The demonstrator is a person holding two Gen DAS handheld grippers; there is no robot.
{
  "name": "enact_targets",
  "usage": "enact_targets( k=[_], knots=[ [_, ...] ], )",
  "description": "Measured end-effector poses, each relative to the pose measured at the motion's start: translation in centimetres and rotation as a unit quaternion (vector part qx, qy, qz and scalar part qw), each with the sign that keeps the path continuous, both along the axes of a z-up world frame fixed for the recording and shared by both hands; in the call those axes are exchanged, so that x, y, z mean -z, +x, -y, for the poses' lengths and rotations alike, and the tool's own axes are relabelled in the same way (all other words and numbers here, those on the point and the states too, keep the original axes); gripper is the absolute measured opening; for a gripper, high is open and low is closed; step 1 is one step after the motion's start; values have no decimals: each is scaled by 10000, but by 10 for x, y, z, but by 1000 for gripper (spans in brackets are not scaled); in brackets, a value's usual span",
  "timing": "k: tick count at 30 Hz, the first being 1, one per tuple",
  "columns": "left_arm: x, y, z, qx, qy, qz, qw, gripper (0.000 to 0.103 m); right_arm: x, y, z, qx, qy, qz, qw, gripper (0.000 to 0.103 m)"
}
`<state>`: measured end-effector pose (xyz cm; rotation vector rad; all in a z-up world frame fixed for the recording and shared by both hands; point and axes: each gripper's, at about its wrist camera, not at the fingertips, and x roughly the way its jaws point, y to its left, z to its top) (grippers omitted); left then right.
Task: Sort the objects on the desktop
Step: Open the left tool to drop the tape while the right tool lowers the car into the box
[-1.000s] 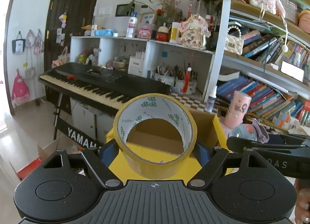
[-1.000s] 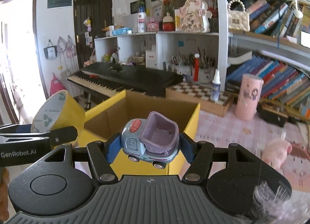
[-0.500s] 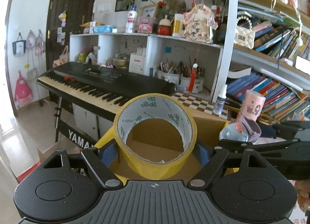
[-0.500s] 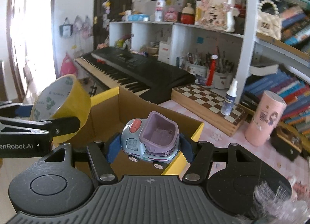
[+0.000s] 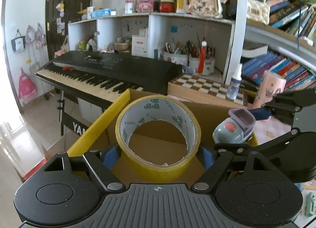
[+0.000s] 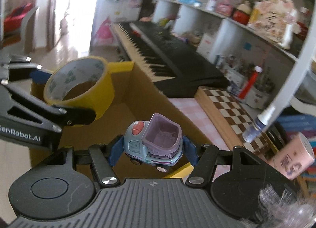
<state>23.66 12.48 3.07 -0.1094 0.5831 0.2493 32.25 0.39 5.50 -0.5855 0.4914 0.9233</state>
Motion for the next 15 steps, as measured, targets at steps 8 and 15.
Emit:
enact_targets(
  k=[8, 15],
  knots=[
    [14, 25, 7, 51, 156, -520, 9985, 83, 24, 29, -17, -666, -872, -101, 9939, 62],
    [23, 35, 8, 28, 149, -801, 9967, 83, 38, 50, -26, -1047, -1335, 127, 9854, 62]
  ],
)
